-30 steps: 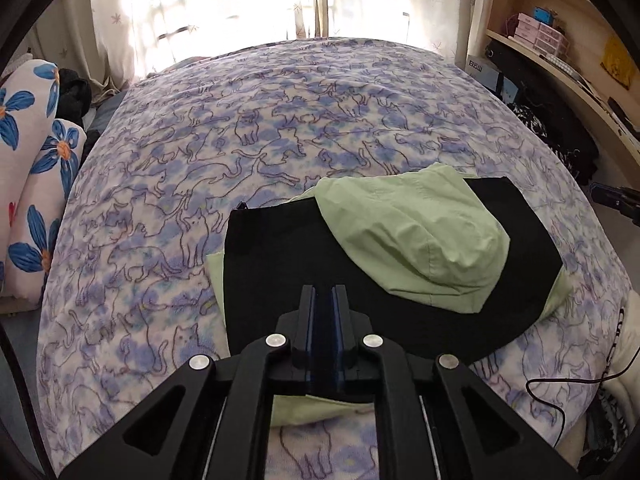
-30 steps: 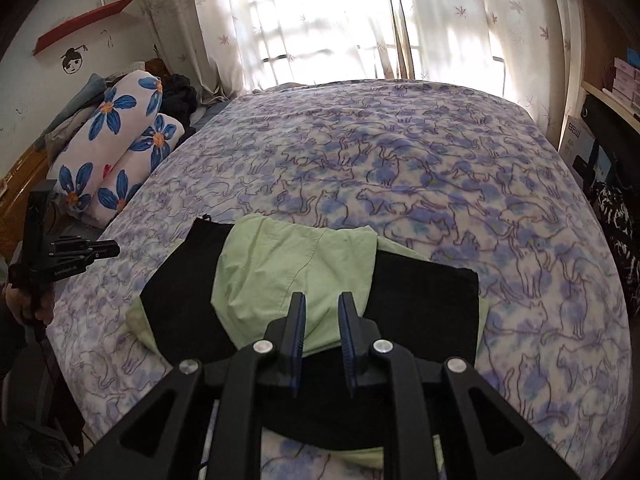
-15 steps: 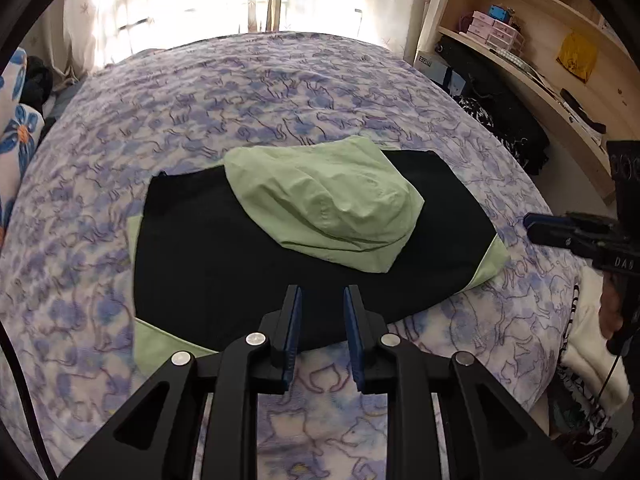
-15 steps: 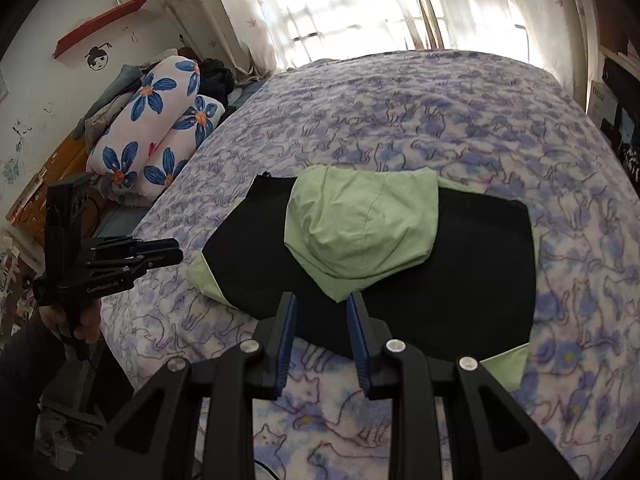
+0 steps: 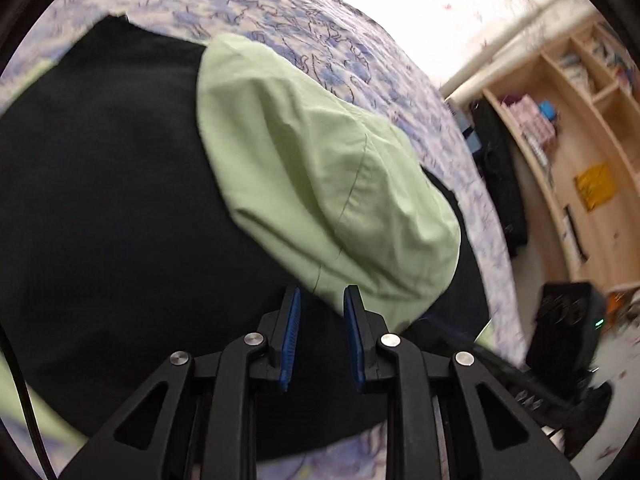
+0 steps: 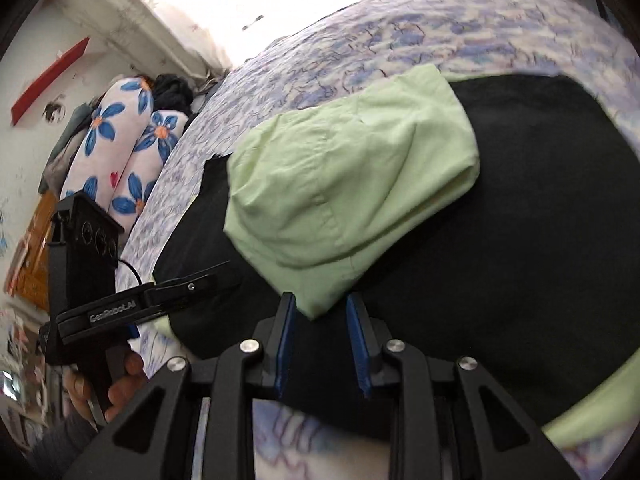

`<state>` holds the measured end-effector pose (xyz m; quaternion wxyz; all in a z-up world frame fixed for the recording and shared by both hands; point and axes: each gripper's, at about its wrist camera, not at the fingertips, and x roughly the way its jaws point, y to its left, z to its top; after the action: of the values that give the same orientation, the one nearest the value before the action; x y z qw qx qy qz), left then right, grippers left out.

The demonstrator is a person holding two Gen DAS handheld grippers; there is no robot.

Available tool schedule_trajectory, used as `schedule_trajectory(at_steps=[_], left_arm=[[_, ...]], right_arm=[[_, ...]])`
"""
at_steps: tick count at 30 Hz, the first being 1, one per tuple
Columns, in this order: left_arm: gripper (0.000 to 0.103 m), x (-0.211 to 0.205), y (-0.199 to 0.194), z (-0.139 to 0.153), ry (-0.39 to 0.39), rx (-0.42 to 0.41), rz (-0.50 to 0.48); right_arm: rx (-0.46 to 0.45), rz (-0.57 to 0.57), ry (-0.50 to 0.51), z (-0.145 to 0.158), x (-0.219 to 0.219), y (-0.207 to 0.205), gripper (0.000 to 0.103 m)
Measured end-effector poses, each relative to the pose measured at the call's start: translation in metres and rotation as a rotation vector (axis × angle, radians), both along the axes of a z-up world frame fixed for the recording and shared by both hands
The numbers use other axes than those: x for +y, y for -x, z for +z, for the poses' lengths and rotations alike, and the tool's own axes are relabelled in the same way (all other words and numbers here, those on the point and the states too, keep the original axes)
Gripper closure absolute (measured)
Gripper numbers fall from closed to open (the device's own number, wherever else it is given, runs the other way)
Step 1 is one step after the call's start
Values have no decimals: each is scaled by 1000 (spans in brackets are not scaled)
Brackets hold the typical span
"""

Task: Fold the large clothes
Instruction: 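Press and smooth the green hood flat on the black body with both tools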

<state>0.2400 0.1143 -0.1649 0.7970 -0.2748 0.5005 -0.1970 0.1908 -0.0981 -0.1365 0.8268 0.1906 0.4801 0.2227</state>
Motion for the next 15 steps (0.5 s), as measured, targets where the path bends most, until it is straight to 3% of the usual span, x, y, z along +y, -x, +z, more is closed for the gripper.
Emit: schedule_trajectory(at_steps=[3,5,7,11,15], left_arm=[[84,-7,-8,-11,48,-9,13],[91,-10,-10,-15,53,-15,33],[94,-7,-6,-12,63,-10,56],[97,-7,16,7,-22,-36,85],[97,-4,23,-7,-103,22,85]], right_arm=[[-21,-16,-35,-11,1,-6,78],[-36,-20,-47,-13,1,-6,86],[-25,-35,-119,-12,-4,-2,90],[-11,-48,-234,-9,-7,17,93],[54,-44,-170,-31,4,16,92]])
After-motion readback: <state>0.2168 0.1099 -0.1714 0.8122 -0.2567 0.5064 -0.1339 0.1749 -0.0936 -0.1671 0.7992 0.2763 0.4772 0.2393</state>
